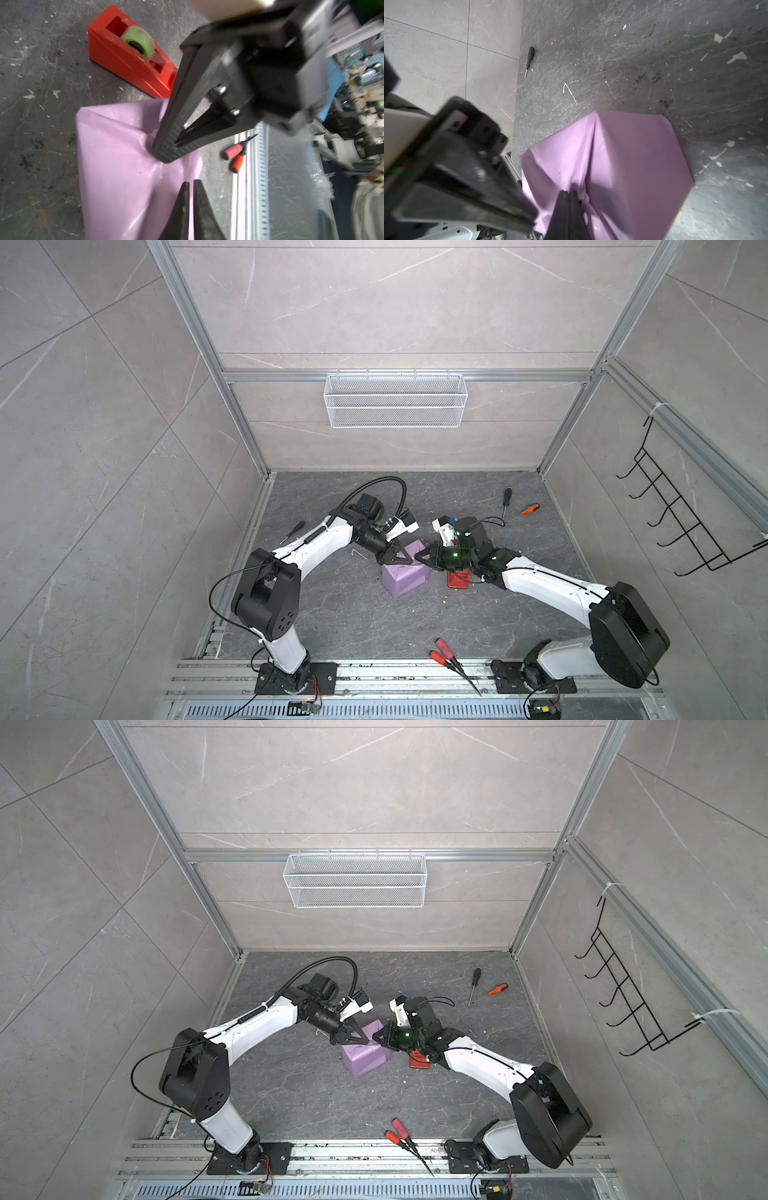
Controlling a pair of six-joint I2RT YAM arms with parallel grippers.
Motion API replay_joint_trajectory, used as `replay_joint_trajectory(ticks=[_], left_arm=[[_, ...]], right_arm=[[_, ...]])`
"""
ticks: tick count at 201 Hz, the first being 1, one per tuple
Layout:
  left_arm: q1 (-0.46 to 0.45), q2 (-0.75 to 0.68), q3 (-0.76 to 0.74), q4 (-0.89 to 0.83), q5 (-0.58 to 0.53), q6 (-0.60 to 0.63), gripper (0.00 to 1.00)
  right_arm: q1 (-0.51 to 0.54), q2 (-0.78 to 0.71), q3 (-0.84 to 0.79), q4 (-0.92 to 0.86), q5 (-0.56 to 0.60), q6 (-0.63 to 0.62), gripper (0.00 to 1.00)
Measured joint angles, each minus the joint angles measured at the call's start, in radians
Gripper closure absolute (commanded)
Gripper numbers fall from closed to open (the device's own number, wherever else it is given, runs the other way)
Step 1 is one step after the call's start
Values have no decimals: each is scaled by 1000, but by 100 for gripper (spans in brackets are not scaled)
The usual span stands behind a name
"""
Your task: Wrap the gift box in paper
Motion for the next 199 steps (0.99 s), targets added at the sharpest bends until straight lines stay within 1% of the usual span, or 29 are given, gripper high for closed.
replay_joint_trajectory(ticks=[22,52,95,115,155,199], left_arm=[[35,0,71,-65,8,0,100],[70,18,64,-83,-1,-10,100],[49,39,-35,-80,13,-10,100],[47,27,-55,-54,16,-10,100],[46,15,-63,-37,-1,-3,100],[46,12,-66,-31,-10,6,100]], right_arm=[[-2,0,0,-1,-3,-11,100],[-2,0,4,-5,-6,-18,100],[-2,-4,37,-83,-7,-40,100],[-2,-6,44,-101,-9,-40,100],[-1,-7,100,-192,-12,-40,100],[25,-5,126,-160,-39,-9,100]])
